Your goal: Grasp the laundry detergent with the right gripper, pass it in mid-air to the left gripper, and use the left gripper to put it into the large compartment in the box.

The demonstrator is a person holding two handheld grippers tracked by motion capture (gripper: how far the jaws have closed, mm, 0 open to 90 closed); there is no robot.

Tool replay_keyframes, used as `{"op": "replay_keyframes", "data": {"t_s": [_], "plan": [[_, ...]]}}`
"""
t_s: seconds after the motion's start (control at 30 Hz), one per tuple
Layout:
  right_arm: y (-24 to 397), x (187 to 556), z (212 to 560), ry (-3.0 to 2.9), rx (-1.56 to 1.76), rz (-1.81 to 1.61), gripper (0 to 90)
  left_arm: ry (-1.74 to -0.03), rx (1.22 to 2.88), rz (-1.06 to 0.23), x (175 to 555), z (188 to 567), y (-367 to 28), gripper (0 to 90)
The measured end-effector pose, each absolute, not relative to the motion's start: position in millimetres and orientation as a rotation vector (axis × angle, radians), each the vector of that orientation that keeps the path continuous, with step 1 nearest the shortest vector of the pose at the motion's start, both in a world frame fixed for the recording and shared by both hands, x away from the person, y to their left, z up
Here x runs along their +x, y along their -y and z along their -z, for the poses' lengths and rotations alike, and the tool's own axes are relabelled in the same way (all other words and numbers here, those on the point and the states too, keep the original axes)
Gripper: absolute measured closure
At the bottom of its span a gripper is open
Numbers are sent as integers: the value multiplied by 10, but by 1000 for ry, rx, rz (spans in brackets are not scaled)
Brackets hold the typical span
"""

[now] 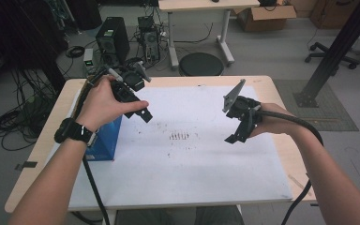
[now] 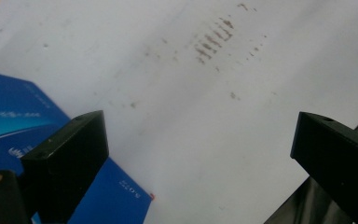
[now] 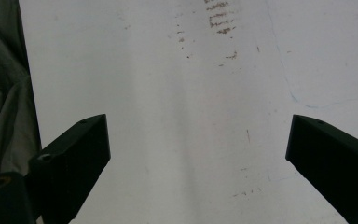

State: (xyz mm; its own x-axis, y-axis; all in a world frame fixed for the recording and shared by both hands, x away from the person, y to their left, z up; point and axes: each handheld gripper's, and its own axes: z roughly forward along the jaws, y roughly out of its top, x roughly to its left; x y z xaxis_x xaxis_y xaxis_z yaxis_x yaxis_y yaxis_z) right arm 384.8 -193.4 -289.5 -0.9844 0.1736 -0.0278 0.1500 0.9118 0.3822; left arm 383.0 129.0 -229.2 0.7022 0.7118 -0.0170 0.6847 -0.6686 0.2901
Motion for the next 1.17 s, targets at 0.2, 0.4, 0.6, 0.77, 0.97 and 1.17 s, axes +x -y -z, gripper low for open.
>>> {"op": "replay_keyframes", "data": {"t_s": [0.2, 0.4, 0.6, 0.77, 0.97, 1.17], "plan": [[1916, 3847, 2915, -3022, 247, -602, 55, -1084, 2688, -98, 3817, 2401, -1188, 46], [1918, 3838, 2923, -3032, 250, -614, 46, -1065, 2716, -77, 3821, 2468, -1122, 47], [1920, 3843, 2931, -3036, 243, -613, 42, -1036, 2727, -70, 3814, 2465, -1075, 47], [1910, 3849, 2950, -3038, 237, -609, 40, -1041, 2733, -57, 3815, 2477, -1062, 47], [1902, 3849, 2965, -3040, 239, -612, 39, -1045, 2719, -50, 3816, 2480, -1071, 47], [1906, 3844, 2965, -3041, 236, -606, 38, -1063, 2722, -47, 3812, 2497, -1071, 47]]}}
